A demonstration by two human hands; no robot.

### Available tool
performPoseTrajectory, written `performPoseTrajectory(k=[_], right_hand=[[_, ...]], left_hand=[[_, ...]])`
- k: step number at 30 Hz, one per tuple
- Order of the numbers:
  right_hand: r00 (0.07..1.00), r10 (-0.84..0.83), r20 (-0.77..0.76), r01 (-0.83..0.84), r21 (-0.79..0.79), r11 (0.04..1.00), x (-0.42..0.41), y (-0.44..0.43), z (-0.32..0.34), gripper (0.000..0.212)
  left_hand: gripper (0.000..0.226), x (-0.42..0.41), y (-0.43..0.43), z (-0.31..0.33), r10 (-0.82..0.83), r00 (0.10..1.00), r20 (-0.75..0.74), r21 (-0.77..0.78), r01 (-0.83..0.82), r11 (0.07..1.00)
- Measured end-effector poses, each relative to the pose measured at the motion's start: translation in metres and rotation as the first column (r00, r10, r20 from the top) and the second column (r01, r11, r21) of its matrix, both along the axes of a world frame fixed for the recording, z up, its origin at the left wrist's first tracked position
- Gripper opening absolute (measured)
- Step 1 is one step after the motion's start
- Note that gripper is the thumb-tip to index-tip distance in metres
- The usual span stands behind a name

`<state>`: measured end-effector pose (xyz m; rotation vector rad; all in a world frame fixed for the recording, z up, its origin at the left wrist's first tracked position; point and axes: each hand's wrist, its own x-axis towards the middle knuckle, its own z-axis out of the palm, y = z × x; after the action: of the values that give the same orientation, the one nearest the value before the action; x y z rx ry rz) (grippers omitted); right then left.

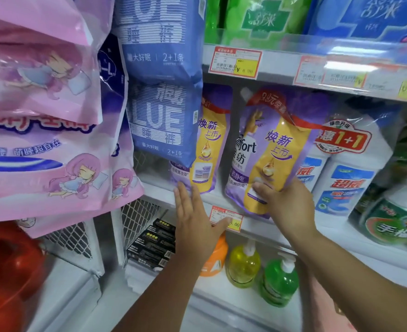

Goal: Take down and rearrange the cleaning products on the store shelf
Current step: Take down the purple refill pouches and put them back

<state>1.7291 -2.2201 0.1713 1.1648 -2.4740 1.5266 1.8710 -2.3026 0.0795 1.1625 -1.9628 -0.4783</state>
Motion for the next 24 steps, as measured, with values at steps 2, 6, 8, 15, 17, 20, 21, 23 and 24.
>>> performPoseTrajectory(k=[2, 6, 8, 15, 17, 20, 21, 23, 24], right_hand=[[1.0, 0.018, 0.001, -0.018, 0.01, 1.0, 0.004, -0.006, 0.004, 0.034], [0.999, 0.054, -0.008, -0.053, 0.045, 0.998, 0.011, -0.02, 0.009, 0.032], [0.998, 0.049, -0.028, -0.047, 0.065, 0.997, 0.012, -0.028, 0.011, 0.036], [0.996, 0.091, -0.004, -0.09, 0.114, 0.989, 0.001, -0.041, 0.011, 0.044], [0.994, 0.105, 0.018, -0.107, 0.124, 0.986, 0.001, -0.042, 0.011, 0.045], [0.992, 0.12, 0.048, -0.124, 0.112, 0.986, 0.001, -0.043, 0.01, 0.046], [0.991, 0.118, 0.061, -0.124, 0.11, 0.986, 0.0, -0.044, 0.01, 0.047], [0.989, 0.108, 0.101, -0.12, 0.112, 0.987, 0.001, -0.045, 0.009, 0.048], [0.985, 0.111, 0.133, -0.126, 0.106, 0.986, 0.002, -0.045, 0.008, 0.048]], left_hand=[[0.118, 0.001, 0.0, -0.001, -0.001, 1.0, 0.01, -0.006, 0.001, 1.0], [0.117, 0.001, -0.001, -0.002, 0.002, 1.0, 0.024, -0.008, -0.002, 1.0], [0.117, 0.001, -0.001, -0.002, 0.003, 1.0, 0.027, -0.008, -0.003, 1.0], [0.116, 0.001, -0.003, -0.006, 0.018, 0.999, 0.051, -0.026, -0.017, 1.0], [0.117, 0.001, -0.004, -0.007, 0.019, 0.999, 0.045, -0.028, -0.018, 0.999], [0.117, 0.001, -0.004, -0.008, 0.02, 0.998, 0.055, -0.025, -0.018, 1.0], [0.117, 0.001, -0.003, -0.007, 0.019, 0.998, 0.054, -0.024, -0.018, 1.0], [0.117, 0.001, -0.003, -0.007, 0.019, 0.998, 0.052, -0.02, -0.018, 1.0], [0.117, 0.001, -0.003, -0.007, 0.021, 0.998, 0.054, -0.019, -0.02, 1.0]])
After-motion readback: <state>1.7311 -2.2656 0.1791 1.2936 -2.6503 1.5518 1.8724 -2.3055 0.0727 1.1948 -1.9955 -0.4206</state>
